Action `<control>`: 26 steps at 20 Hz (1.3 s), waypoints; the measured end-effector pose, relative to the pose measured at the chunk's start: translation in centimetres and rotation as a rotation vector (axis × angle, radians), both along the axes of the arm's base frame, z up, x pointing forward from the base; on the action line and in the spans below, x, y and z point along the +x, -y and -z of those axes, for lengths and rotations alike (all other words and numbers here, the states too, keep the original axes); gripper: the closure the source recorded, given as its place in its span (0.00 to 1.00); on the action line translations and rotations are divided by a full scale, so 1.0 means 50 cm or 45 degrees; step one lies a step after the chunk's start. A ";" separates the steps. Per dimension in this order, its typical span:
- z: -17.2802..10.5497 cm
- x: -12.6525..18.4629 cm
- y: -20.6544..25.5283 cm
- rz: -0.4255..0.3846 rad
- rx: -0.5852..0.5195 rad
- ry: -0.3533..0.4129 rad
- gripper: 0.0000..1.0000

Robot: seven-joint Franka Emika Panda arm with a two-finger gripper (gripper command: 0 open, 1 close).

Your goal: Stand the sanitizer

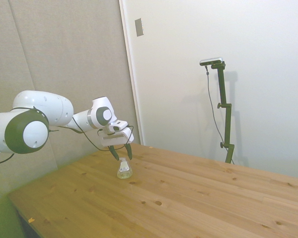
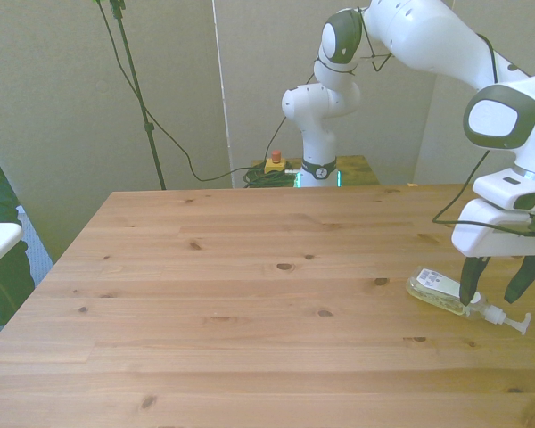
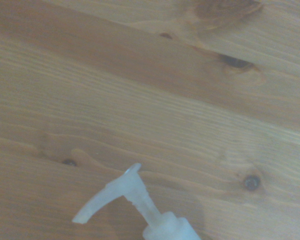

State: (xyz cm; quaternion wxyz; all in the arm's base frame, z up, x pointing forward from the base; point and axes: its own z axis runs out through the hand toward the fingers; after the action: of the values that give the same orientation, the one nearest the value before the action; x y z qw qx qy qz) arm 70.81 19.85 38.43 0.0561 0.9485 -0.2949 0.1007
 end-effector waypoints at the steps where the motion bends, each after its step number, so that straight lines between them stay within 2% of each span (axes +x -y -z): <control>1: 0.006 0.003 -0.003 -0.014 -0.004 -0.003 0.00; 5: 0.020 0.015 -0.003 -0.052 -0.016 -0.008 0.00; 6: 0.023 0.016 -0.003 -0.062 -0.019 -0.012 1.00; 14: 0.039 0.020 0.011 -0.094 -0.028 -0.066 1.00; 26: 0.058 0.041 0.032 -0.138 0.030 -0.102 1.00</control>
State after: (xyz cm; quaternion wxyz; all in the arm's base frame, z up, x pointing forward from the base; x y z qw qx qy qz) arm 72.86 18.23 35.51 0.0510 0.9670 -0.2418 0.0621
